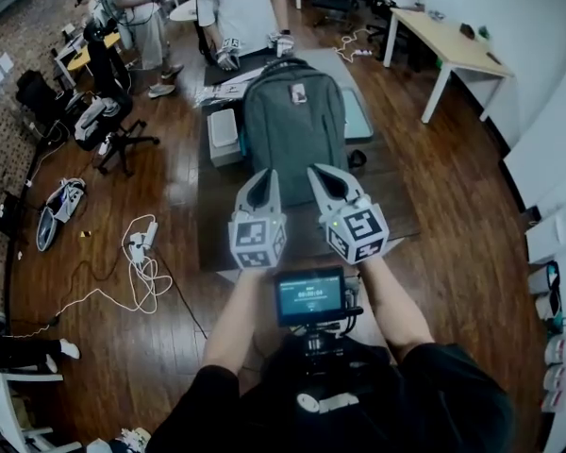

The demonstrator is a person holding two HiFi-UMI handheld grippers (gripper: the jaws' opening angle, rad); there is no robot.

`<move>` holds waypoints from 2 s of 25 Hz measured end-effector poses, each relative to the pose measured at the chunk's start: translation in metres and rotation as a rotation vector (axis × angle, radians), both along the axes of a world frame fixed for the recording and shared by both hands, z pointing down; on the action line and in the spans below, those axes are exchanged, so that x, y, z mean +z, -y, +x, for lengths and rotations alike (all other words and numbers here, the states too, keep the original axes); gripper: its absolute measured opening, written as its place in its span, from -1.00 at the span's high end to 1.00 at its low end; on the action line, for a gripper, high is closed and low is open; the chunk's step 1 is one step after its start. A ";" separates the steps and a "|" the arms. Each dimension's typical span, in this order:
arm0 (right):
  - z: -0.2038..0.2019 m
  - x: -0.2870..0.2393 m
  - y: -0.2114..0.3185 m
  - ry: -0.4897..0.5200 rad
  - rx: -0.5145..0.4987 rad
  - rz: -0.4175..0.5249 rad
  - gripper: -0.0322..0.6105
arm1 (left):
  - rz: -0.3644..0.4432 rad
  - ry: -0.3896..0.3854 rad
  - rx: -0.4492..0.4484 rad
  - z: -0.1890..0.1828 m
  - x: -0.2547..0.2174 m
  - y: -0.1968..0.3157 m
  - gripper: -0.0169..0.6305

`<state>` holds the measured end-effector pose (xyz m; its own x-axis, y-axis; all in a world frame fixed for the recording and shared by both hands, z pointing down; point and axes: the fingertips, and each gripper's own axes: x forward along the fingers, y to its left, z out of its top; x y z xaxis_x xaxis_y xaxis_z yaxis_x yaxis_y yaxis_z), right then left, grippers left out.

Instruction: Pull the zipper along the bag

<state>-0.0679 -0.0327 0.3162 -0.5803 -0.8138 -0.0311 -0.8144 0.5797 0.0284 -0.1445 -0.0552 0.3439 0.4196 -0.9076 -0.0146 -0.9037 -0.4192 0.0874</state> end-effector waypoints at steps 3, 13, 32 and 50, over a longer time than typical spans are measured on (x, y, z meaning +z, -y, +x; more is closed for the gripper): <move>-0.001 0.001 0.009 -0.012 0.013 0.000 0.87 | -0.011 -0.006 0.017 -0.001 0.004 0.009 0.97; -0.002 -0.001 0.038 -0.025 0.015 -0.004 0.87 | -0.031 -0.001 0.031 -0.008 0.008 0.037 0.97; 0.030 -0.014 0.154 0.034 -0.019 0.028 0.87 | 0.022 0.060 -0.021 0.021 -0.018 0.152 0.97; 0.098 -0.004 0.207 0.110 -0.023 -0.010 0.87 | -0.035 0.462 0.343 0.037 -0.057 0.274 -0.17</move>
